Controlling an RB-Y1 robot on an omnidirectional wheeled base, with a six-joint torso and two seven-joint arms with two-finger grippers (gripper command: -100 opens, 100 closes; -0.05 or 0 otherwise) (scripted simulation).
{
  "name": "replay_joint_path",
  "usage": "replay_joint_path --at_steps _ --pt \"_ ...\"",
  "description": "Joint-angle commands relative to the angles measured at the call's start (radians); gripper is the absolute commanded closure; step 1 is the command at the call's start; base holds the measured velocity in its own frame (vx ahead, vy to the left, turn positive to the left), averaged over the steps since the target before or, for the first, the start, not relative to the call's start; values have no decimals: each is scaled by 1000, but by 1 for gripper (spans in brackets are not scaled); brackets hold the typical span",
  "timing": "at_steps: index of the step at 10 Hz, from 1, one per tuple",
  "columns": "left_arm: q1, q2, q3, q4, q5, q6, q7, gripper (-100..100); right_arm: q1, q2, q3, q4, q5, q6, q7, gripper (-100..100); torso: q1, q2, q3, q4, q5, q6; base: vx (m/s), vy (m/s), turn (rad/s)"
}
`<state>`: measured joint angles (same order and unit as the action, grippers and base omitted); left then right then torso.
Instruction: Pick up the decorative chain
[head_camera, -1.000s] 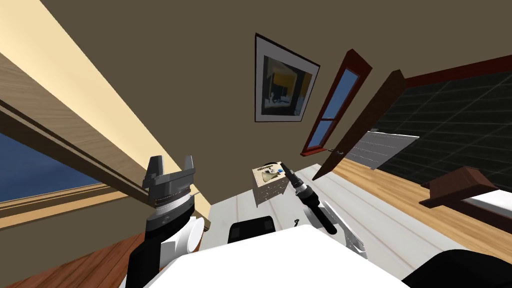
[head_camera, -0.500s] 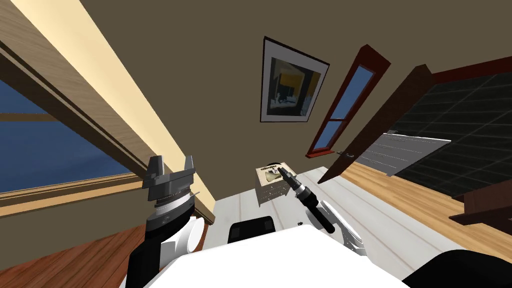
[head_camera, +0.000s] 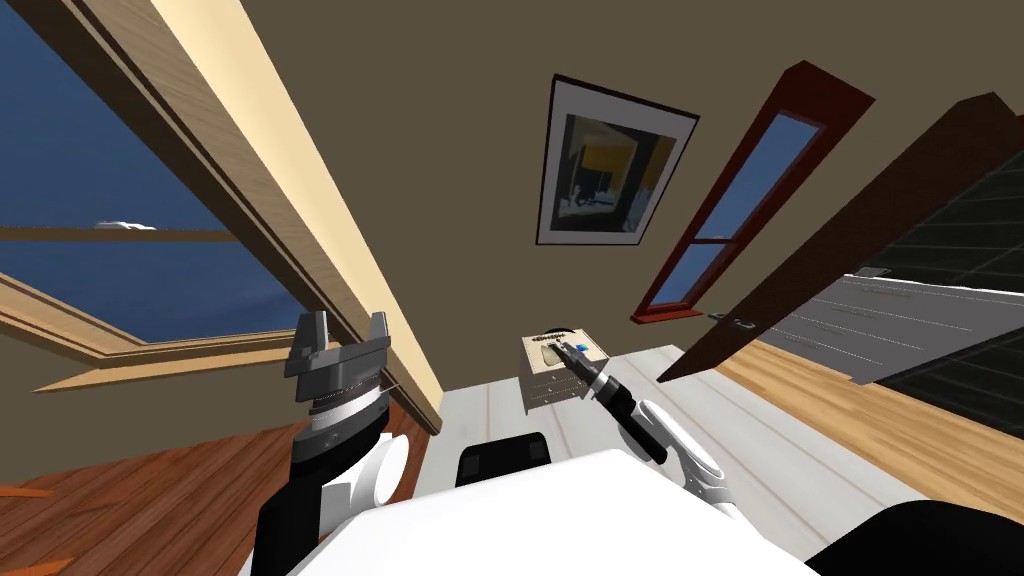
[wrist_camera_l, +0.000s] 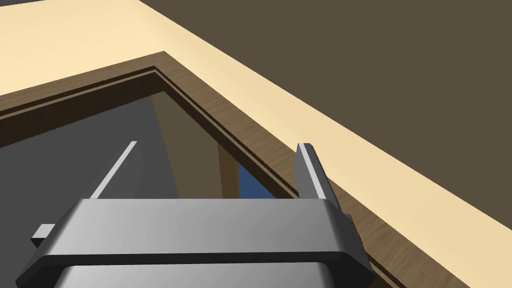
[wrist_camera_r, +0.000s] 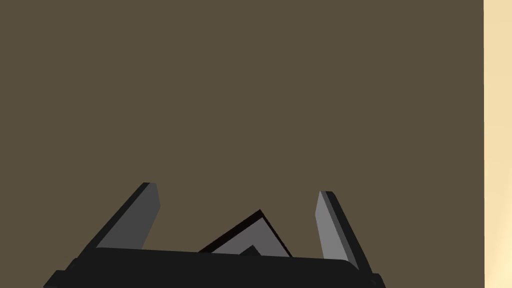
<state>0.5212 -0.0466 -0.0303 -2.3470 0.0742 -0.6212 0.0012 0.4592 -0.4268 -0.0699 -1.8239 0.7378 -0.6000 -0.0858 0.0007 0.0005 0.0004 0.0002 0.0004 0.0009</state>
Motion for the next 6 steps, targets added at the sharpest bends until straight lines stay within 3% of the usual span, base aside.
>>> replay_joint_path --at_steps 1,2,3,6 --pt "0 0 0 0 0 0 0 0 8 -4 -2 -2 30 -2 0 -100 0 0 0 0 0 0 1 12 -39" --pt "0 0 0 0 0 0 0 0 1 -26 -2 44 70 -3 7 -100 -1 0 0 0 0 0 -2 29 324" --pt "0 0 0 0 0 0 0 0 1 -26 -2 44 98 -3 7 -100 -1 0 0 0 0 -1 5 22 123" --pt "0 0 0 0 0 0 0 0 -14 -70 0 130 188 -5 22 -100 -1 -1 -1 0 0 0 20 31 211"
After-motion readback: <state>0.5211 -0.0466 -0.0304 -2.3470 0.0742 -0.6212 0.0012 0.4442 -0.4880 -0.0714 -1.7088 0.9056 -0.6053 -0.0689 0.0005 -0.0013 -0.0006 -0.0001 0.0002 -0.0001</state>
